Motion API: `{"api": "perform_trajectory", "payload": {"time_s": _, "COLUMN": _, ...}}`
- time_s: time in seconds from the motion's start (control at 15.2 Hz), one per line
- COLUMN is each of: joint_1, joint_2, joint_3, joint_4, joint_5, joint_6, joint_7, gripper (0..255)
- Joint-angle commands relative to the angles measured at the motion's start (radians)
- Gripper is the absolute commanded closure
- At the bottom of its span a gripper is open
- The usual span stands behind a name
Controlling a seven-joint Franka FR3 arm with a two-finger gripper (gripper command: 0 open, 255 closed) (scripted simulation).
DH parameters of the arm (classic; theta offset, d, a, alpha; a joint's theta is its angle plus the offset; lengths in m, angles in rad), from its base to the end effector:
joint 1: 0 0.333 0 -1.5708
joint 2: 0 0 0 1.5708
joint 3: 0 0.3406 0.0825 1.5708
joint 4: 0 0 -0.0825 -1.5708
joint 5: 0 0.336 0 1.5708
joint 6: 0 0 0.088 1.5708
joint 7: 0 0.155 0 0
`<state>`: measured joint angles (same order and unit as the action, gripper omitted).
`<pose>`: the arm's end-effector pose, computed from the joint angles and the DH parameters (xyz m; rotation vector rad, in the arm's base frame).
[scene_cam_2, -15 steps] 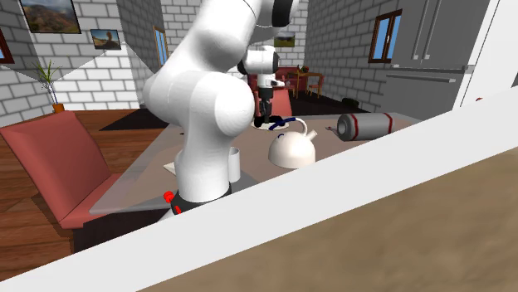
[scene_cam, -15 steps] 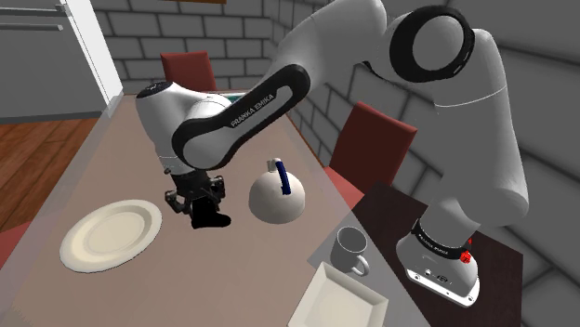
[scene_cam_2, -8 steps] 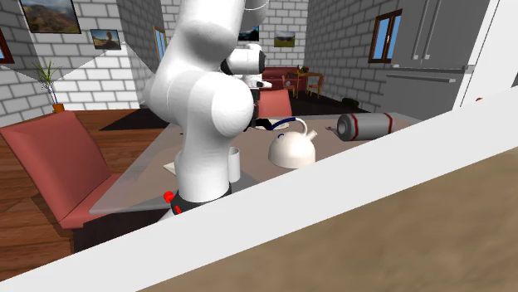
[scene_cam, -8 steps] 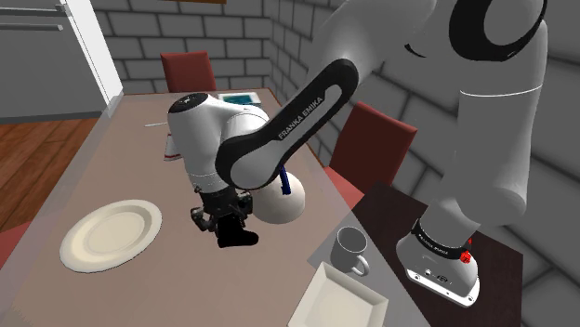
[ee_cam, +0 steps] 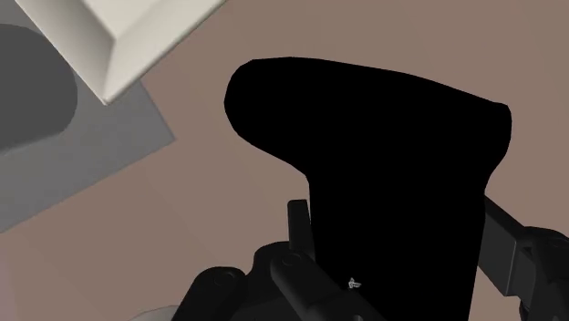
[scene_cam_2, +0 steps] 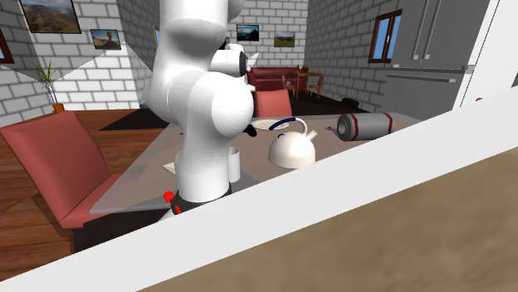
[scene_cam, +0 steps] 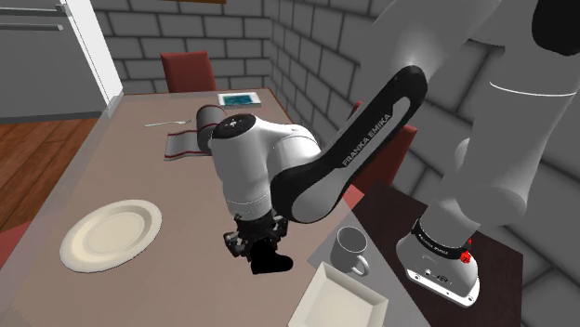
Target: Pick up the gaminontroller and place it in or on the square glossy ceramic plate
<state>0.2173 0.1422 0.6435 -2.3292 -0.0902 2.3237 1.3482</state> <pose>0.3085 0.3533 0.2932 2.9786 -0.6374 -0.1115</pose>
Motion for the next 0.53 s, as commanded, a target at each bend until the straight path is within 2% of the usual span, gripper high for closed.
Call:
{"api": "perform_trajectory", "payload": {"time_s": 0.0, "joint_1": 0.004, "joint_2": -0.071, "joint_3": 0.028, "joint_4": -0.071, "joint_5": 0.060, "joint_6": 0.017, "joint_7": -0.007, "gripper": 255}}
{"api": "perform_trajectory", "payload": {"time_s": 0.26, "joint_1": 0.043, "joint_2": -0.195, "joint_3": 0.075, "joint_4": -0.195, "joint_5": 0.186, "joint_6": 0.045, "joint_7": -0.020, "gripper": 255}}
{"api": "perform_trajectory", "payload": {"time_s": 0.46, "joint_1": 0.095, "joint_2": -0.288, "joint_3": 0.103, "joint_4": -0.276, "joint_5": 0.291, "joint_6": 0.052, "joint_7": -0.029, "gripper": 255}}
